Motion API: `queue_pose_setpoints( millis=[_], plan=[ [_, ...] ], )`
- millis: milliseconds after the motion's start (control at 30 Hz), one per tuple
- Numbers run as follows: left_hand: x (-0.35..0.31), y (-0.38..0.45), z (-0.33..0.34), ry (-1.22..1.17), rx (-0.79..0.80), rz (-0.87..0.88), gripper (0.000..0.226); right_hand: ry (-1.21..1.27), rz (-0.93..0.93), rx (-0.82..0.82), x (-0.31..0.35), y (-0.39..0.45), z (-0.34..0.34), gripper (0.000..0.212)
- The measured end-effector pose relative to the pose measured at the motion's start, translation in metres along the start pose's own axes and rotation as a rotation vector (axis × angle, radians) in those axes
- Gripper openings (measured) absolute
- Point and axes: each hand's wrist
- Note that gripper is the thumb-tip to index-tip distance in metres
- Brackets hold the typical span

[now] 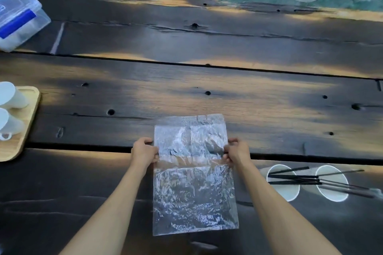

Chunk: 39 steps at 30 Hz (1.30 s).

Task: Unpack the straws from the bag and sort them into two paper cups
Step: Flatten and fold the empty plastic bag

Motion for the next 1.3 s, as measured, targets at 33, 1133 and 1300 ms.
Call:
queue_pose_setpoints(
  millis=[33, 1133, 1300],
  plan=[
    [-0.003, -0.002, 0.000, -0.029, 0.007, 0.004, 0.029, 0.012, -0.026, 0.012, 0.002, 0.000, -0.002, 0.025],
    [0.110, -0.119, -0.082, -0.403, 0.103, 0.070, 0.032, 0.276, -0.214, 0.183, -0.113, -0.106, -0.023, 0.030],
    [0.125, -0.125, -0.086, -0.438, 0.097, 0.033, 0.026, 0.210, -0.208, 0.182, -0.137, -0.113, -0.022, 0.030]
  ],
)
Point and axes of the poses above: each hand's wrist, its own y-axis towards the middle knuckle, its own z-axis out of the palm, x = y × z, and after that the axes turned 11 degrees about -y, right-handed
